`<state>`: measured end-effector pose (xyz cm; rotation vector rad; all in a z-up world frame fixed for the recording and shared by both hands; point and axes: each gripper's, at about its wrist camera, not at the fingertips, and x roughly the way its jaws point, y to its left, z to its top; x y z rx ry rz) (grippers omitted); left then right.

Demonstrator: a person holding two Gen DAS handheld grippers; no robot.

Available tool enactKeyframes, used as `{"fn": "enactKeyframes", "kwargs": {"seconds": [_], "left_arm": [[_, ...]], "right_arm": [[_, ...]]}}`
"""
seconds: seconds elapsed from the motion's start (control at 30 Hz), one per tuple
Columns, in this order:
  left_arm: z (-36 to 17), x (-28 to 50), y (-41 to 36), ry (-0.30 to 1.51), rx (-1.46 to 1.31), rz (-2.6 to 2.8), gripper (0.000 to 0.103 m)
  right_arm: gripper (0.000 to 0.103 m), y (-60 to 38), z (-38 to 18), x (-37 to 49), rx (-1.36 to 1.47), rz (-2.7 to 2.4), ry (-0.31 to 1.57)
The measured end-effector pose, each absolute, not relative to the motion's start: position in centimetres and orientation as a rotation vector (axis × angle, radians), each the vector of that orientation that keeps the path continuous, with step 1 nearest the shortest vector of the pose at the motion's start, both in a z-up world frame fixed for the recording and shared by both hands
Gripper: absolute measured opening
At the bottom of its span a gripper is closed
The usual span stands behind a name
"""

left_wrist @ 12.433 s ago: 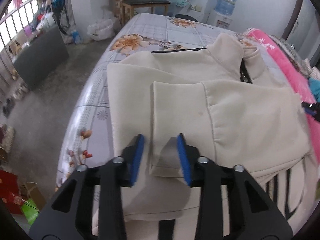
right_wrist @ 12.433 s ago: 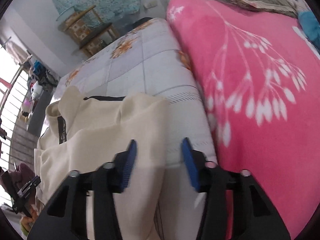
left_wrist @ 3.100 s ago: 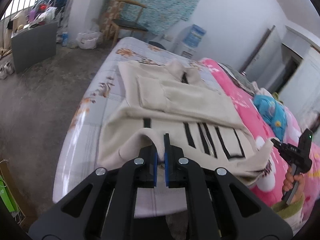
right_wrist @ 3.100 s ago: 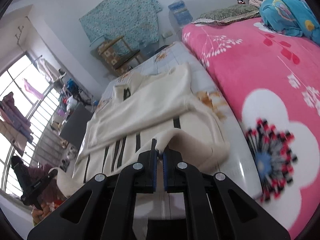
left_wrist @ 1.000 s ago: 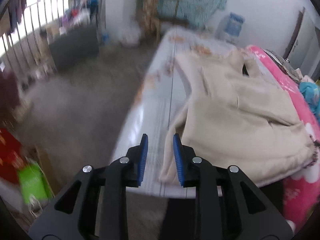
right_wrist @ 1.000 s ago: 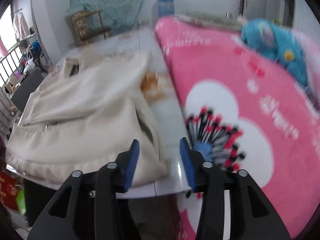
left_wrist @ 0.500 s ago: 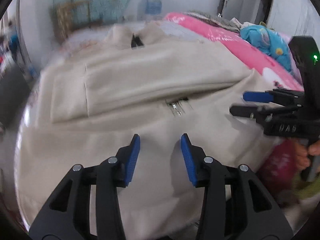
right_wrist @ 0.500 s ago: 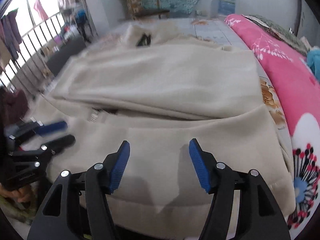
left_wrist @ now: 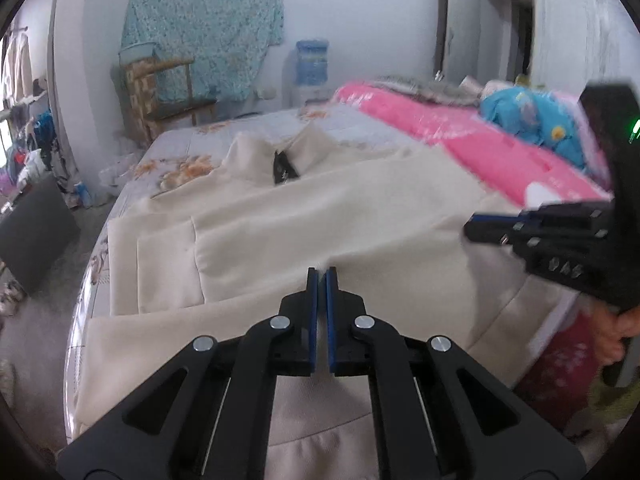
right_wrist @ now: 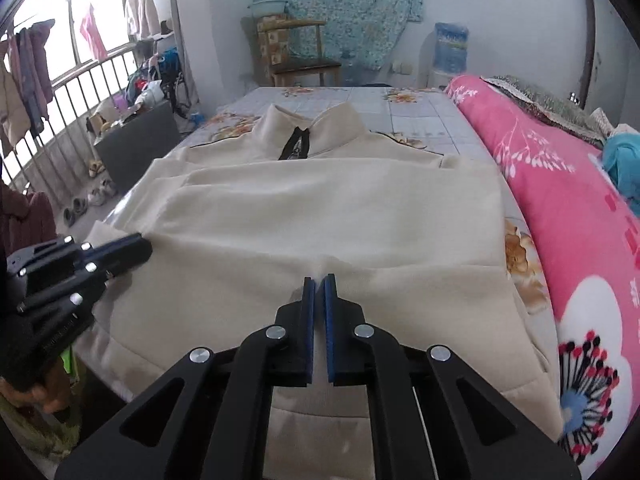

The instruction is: Fold large clothes

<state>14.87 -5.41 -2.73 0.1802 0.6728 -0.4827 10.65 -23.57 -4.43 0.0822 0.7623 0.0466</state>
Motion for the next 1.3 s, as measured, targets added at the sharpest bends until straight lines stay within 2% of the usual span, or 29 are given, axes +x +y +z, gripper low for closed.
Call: {"fn": "enactKeyframes", "kwargs": {"seconds": [0.17, 0.33, 0.43, 0.5, 0.63, 0.83, 0.87, 0.93, 1.17, 1.23, 1.3], "left_arm": [[-6.2, 15.9, -6.3, 0.743, 0.217, -0.457, 0.004], [-6.2, 16.0, -6.3, 0.753, 0.218, -0.443, 0.005], [-6.2, 15.9, -6.3, 0.754, 0.217, -0.441, 0.005], [-6.2, 15.9, -6.3, 0.755, 0.213, -0.441, 0.005], [-6.2, 16.1, -6.2, 0.757, 0.200, -0.442, 0.005], [-5.9, 16.2, -4.7, 0.781, 0.121, -0.486, 0.012], [-5.7, 16.0, -3.8, 0.792, 0.089, -0.486, 0.017], [-5.9, 15.7, -1.8, 0.812, 0.061, -0.461, 0.020], [-6.0, 16.0, 8.5, 0.804, 0.006, -0.179, 0.015], [-5.9, 16.7, 10.6, 0.804, -0.052, -0.157, 0.007], [-5.5, 17.0, 11.6, 0.800, -0.088, -0.142, 0.006]], "right_arm": [[0.004, -23.1, -8.3, 12.9, 0.042, 0.016, 0.830], [0.005, -23.5, -8.0, 12.6, 0.044, 0.021, 0.812], [0.012, -23.5, -6.2, 11.2, 0.051, 0.040, 0.756], [0.023, -23.0, -5.5, 10.6, 0.044, 0.100, 0.732], [0.023, -22.1, -7.4, 12.1, 0.034, 0.125, 0.803], [0.023, -22.4, -8.6, 12.8, 0.062, 0.120, 0.819], [0.023, -22.3, -8.7, 12.8, 0.056, 0.120, 0.816], [0.023, -22.2, -8.7, 12.7, 0.051, 0.122, 0.817], [0.023, -22.5, -8.7, 12.6, 0.063, 0.122, 0.815], [0.023, -22.5, -8.7, 12.6, 0.069, 0.123, 0.814], [0.023, -22.6, -8.7, 12.7, 0.070, 0.123, 0.815]]}}
